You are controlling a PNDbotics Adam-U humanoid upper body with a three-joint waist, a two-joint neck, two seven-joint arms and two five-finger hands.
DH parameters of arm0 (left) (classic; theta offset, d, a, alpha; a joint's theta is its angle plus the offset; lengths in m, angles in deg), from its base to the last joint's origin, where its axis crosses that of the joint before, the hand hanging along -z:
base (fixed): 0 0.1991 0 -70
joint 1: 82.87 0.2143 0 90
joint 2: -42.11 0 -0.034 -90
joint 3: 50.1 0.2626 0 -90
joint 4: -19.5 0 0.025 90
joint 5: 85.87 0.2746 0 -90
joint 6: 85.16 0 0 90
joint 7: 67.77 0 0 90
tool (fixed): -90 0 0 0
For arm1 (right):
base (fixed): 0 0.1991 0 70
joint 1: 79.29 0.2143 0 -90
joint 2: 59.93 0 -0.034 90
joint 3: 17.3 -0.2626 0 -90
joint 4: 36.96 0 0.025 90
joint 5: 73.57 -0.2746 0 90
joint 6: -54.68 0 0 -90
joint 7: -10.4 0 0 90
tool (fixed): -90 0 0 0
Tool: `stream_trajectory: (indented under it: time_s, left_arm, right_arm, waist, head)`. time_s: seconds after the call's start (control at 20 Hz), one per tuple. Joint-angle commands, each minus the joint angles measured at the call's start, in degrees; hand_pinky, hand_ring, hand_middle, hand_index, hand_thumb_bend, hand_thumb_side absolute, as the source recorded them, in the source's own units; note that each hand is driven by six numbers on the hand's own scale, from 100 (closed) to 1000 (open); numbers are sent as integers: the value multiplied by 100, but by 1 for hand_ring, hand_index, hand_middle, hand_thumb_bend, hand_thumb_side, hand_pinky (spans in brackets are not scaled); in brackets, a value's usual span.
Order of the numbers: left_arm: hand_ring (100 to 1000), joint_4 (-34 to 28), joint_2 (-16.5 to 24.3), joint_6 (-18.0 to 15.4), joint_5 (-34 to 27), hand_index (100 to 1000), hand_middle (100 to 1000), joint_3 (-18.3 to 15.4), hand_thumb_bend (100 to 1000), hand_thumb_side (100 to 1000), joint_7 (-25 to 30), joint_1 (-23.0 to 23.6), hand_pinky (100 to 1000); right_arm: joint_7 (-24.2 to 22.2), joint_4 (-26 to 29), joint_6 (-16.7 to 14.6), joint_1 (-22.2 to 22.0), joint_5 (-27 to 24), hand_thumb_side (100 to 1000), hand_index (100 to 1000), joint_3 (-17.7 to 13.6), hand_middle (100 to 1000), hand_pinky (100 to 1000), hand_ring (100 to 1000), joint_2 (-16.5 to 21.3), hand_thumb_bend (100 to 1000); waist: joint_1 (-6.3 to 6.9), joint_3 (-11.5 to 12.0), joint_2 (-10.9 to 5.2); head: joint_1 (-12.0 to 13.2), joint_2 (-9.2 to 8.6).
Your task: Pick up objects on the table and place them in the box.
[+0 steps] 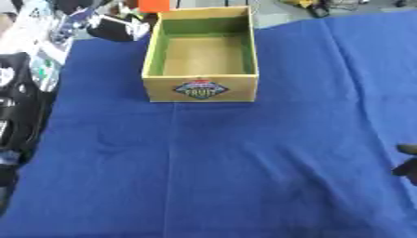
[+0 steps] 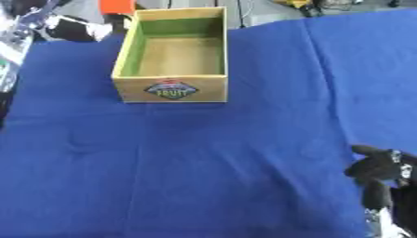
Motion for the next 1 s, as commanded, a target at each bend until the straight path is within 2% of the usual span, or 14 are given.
stream_trajectory:
  time_s: [0.05, 0.35, 0.6, 1.0]
  left_arm:
    - [399, 253, 37, -119, 34, 407, 337, -176, 100, 478, -291, -212, 100]
    - [322, 1019, -43, -417, 198, 427, 295, -326, 100, 530, -645, -312, 100]
    - [320, 1560, -69, -627, 486, 430, 279, -395, 100, 552, -834, -358, 100]
    - [334, 1960, -94, -735, 999, 435, 300, -372, 100, 559, -661, -359, 100]
  right_arm:
    - [-70, 112, -51, 82, -133, 479, 504, 52, 427, 749, 498, 86, 100]
    - [-180, 112, -89, 177, -250, 480, 503, 117, 426, 749, 498, 59, 100]
    - [-241, 112, -101, 209, -277, 481, 503, 155, 426, 749, 497, 27, 100]
    - [-266, 112, -106, 216, -298, 481, 503, 182, 425, 748, 497, 14, 100]
  waist:
    - [-2, -79, -74]
    - [19, -329, 23]
    - [21, -455, 68]
    - [15, -505, 75]
  head:
    - [146, -112]
    - [313, -189]
    - [413, -220]
    - [394, -215]
